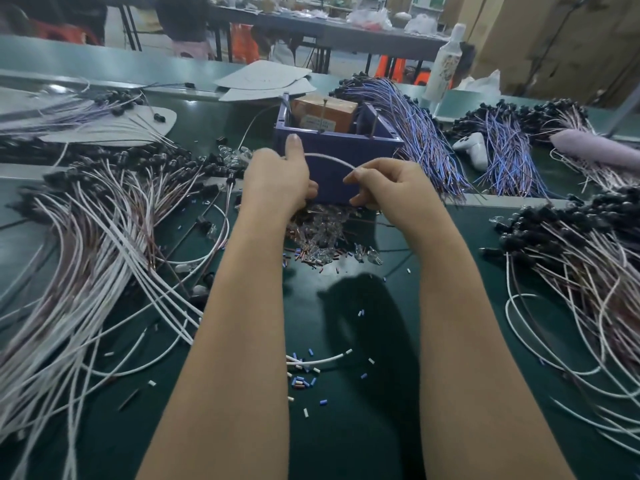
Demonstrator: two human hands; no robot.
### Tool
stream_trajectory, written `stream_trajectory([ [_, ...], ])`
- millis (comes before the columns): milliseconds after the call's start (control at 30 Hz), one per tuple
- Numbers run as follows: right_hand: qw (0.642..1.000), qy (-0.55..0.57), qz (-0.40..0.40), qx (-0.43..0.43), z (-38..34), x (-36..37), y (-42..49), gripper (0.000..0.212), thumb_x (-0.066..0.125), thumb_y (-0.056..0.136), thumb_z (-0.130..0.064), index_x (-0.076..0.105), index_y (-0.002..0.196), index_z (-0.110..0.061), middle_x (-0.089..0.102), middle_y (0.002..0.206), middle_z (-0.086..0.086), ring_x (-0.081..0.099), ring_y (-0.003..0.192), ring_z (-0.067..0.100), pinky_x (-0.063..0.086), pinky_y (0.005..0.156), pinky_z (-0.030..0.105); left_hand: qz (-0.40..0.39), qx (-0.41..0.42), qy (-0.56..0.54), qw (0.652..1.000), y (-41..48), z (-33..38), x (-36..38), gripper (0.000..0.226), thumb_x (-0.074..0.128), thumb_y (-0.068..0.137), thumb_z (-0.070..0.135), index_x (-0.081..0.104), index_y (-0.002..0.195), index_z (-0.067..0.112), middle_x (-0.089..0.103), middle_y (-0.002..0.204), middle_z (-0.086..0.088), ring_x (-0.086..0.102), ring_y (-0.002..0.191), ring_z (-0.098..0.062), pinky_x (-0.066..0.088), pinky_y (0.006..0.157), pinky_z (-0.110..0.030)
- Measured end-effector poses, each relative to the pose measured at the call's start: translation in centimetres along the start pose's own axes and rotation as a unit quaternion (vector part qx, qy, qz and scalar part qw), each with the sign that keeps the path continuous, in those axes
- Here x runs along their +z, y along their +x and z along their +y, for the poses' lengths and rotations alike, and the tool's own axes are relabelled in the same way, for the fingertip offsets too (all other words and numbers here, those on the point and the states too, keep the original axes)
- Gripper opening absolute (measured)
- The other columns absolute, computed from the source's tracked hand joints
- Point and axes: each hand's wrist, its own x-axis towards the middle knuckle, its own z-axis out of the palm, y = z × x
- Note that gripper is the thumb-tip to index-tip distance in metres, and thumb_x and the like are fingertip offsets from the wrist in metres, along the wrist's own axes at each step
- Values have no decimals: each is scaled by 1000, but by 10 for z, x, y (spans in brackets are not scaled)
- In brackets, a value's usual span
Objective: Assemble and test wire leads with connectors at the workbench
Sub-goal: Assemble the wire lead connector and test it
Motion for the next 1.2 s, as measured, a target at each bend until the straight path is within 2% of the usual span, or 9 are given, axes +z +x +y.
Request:
stream_trajectory([
  [100,995,-41,-86,23,-3,-1,-3,24,55,86,-19,71,68,-22,71,68,5,68,78,28,53,83,44,0,-47,-277,960,-3,3,-2,29,30,105,26,47,83,15,66,86,-6,65,83,-16,54,83,-33],
  [167,981,-88,-170,45,-4,-2,-7,22,56,84,-21,73,69,-22,73,73,6,65,70,12,54,80,36,23,-41,-386,921,1,2,-8,25,31,104,20,49,88,15,65,81,-1,62,70,-8,53,70,-23],
  [233,958,-155,-233,62,-4,-1,-9,20,58,83,-26,74,73,-26,73,71,-2,59,61,-1,48,70,25,49,-20,-396,917,4,0,-12,27,35,104,16,55,86,14,58,71,3,49,54,-2,44,51,-15],
  [367,952,-166,-248,62,-3,3,-8,23,59,88,-39,74,85,-22,74,75,-8,64,68,-1,50,71,23,55,32,-256,965,1,-4,-11,30,42,102,18,60,77,15,43,63,4,32,41,-1,26,39,-15],
  [500,997,70,-34,18,-4,7,0,19,53,96,-31,65,98,-16,70,81,-1,68,78,14,55,80,32,-100,78,-79,989,-4,-3,-7,27,46,100,19,64,80,16,45,61,5,31,36,0,27,37,-13],
  [633,955,282,89,0,-8,1,4,9,57,95,-19,63,99,-15,68,77,-1,64,68,8,53,66,21,-159,118,82,977,-7,-1,-4,29,49,98,24,69,76,20,48,54,7,35,36,-1,32,42,-16],
  [833,952,273,140,4,-8,-1,4,15,57,94,-8,66,82,-11,67,70,2,63,60,7,52,60,19,-179,123,145,965,-6,1,-2,31,48,97,23,67,72,22,54,51,9,40,35,0,34,37,-11],
  [1067,972,210,105,25,-8,-1,2,34,50,98,-31,68,78,-10,67,69,4,63,60,11,53,59,21,-155,124,155,968,-3,-2,-2,29,50,94,19,70,73,16,50,47,7,39,31,-1,30,35,-11],
  [1200,984,157,85,20,-7,2,1,14,61,92,-17,66,80,-11,66,68,1,60,57,6,49,58,18,-166,130,172,962,-2,-1,-2,30,50,93,20,70,71,20,50,49,7,38,33,-2,32,38,-13],
])
